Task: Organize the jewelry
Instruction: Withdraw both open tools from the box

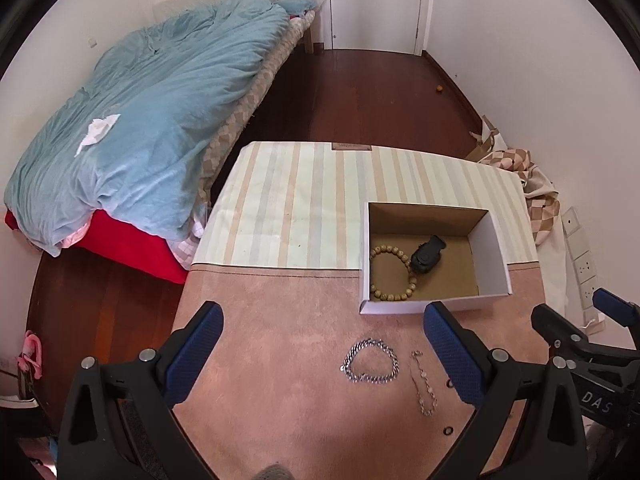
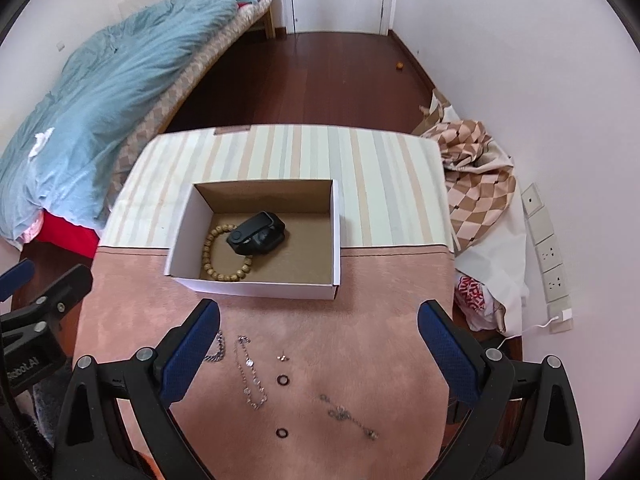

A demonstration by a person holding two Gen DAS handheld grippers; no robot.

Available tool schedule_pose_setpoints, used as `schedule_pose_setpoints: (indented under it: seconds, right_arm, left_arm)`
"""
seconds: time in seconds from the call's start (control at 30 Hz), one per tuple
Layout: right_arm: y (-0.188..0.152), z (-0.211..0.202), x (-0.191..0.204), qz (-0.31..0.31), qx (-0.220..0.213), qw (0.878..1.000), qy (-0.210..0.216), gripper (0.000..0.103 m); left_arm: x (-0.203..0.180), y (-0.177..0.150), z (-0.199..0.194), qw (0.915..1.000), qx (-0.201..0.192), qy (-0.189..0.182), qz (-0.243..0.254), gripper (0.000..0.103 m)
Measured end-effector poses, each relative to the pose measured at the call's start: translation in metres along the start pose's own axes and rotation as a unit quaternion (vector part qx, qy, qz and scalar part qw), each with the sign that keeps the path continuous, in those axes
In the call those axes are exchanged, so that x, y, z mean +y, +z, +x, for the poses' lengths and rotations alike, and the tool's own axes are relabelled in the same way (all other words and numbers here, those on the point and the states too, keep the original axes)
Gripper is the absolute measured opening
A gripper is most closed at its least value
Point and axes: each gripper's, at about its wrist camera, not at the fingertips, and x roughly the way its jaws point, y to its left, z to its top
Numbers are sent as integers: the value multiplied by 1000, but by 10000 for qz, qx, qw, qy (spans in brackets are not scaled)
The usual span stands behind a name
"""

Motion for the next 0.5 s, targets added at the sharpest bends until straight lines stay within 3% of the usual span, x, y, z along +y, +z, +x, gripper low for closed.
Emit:
schedule_pose_setpoints:
  seconds: [0.3,0.5]
  right_arm:
    - [-16,-55,-1,101,-420,9991,16,100]
    - [-28,-68,0,161,-492,9986,117,100]
  left_arm:
    - [4,-12,-44,9994,-332,-31,38,102]
    - [8,-24,-56,9990,-440,-34,-13,102]
